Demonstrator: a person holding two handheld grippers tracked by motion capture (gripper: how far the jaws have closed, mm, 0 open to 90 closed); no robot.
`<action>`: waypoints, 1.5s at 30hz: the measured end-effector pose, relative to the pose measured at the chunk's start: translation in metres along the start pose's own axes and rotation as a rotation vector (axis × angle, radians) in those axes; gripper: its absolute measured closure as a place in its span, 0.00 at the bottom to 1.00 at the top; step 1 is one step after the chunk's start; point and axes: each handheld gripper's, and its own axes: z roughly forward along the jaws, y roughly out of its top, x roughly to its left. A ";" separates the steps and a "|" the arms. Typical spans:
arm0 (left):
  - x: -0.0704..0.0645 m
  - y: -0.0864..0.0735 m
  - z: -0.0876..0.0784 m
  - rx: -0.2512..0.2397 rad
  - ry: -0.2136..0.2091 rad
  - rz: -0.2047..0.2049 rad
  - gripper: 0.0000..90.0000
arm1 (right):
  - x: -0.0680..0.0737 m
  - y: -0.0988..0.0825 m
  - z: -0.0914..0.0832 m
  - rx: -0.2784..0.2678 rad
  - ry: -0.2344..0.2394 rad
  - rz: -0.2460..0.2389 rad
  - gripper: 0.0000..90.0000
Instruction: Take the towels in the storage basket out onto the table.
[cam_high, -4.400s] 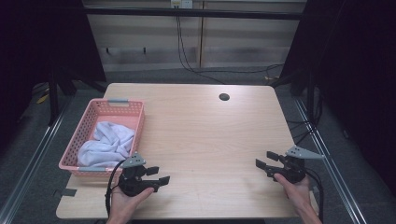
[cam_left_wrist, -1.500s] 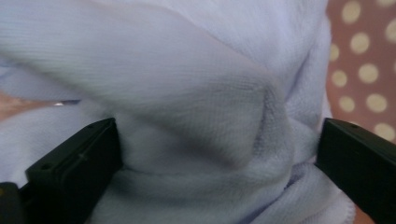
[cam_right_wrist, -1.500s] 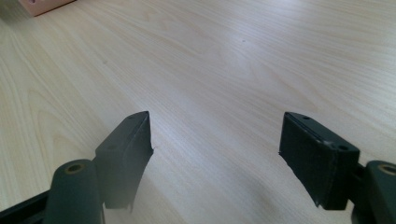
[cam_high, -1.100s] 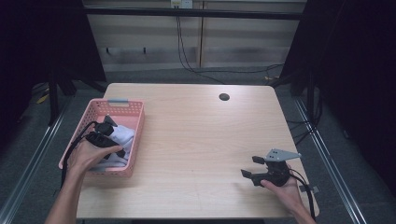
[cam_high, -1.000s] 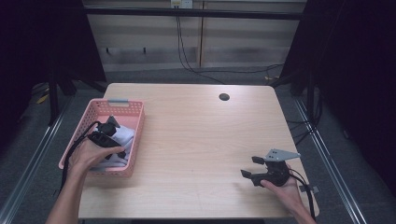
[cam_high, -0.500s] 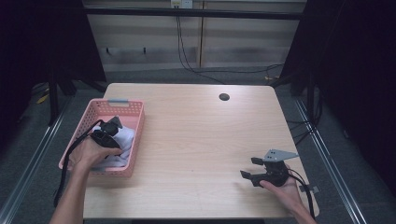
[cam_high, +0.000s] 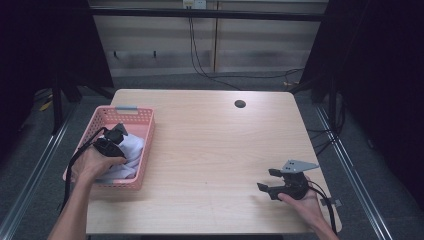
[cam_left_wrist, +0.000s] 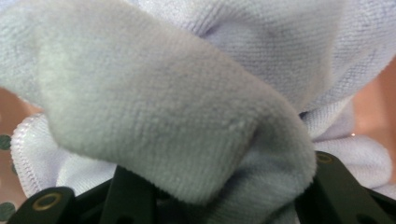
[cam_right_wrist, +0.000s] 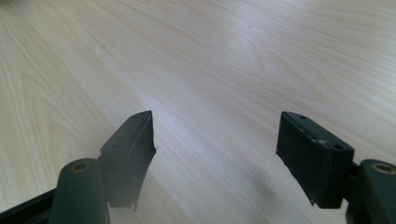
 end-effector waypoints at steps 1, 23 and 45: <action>0.002 -0.001 -0.001 -0.006 -0.019 -0.007 0.62 | -0.001 0.000 0.000 -0.001 0.002 0.005 0.30; 0.019 -0.034 -0.052 -0.286 -0.133 -0.079 0.61 | 0.000 0.001 0.001 -0.001 0.004 0.003 0.30; 0.026 -0.032 -0.088 -0.342 -0.141 -0.081 0.60 | 0.000 0.001 0.000 -0.004 0.006 0.003 0.30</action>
